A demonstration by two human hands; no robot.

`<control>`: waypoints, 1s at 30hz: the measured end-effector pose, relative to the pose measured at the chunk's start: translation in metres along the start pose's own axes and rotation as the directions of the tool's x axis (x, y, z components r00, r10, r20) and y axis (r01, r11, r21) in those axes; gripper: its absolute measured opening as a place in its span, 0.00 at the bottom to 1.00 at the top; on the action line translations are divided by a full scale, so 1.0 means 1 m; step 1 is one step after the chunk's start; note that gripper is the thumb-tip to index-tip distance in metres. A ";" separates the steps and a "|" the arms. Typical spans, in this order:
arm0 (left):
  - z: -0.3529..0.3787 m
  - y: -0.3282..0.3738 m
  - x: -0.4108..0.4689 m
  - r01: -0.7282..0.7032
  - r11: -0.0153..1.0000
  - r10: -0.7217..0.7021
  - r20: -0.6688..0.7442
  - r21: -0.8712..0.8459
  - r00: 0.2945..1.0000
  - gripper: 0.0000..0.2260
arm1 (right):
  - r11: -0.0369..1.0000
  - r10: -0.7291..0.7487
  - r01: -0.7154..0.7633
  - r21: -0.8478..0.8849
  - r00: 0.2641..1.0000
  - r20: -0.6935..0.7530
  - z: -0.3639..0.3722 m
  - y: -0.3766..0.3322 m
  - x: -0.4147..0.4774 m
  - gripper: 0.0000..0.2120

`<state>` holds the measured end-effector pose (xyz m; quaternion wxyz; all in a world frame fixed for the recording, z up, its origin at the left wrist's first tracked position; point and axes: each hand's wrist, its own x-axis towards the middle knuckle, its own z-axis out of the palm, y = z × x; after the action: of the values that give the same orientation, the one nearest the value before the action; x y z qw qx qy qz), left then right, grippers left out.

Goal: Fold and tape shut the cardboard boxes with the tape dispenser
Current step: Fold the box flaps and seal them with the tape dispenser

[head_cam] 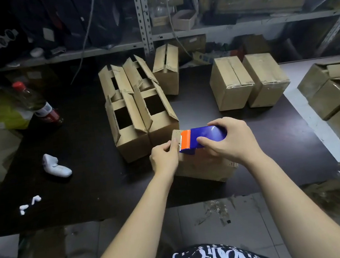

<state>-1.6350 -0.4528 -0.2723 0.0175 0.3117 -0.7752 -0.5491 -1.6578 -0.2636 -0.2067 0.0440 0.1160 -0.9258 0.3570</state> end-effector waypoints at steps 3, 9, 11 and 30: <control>0.012 0.008 0.004 0.033 0.999 -0.036 0.065 0.043 0.997 0.20 | 0.998 0.066 -0.066 -0.004 0.995 0.074 -0.017 0.007 -0.001 0.22; 0.033 0.024 0.012 -0.048 0.998 0.047 0.016 0.036 0.999 0.16 | 0.987 0.158 -0.157 0.021 0.988 -0.001 -0.024 0.016 -0.004 0.22; 0.037 0.027 0.016 -0.071 0.994 0.067 0.043 0.080 0.997 0.15 | 0.986 0.166 -0.166 0.016 0.986 0.001 -0.027 0.018 -0.004 0.22; 0.061 0.034 0.012 -0.276 0.837 0.307 0.013 0.473 0.952 0.15 | 0.935 0.356 -0.349 -0.070 0.918 0.176 -0.075 0.057 -0.030 0.21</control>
<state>-1.6830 -0.4008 -0.2710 0.0497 0.2023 -0.9221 -0.3260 -1.6429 -0.1673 -0.1933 -0.1051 -0.0205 -0.9380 0.3296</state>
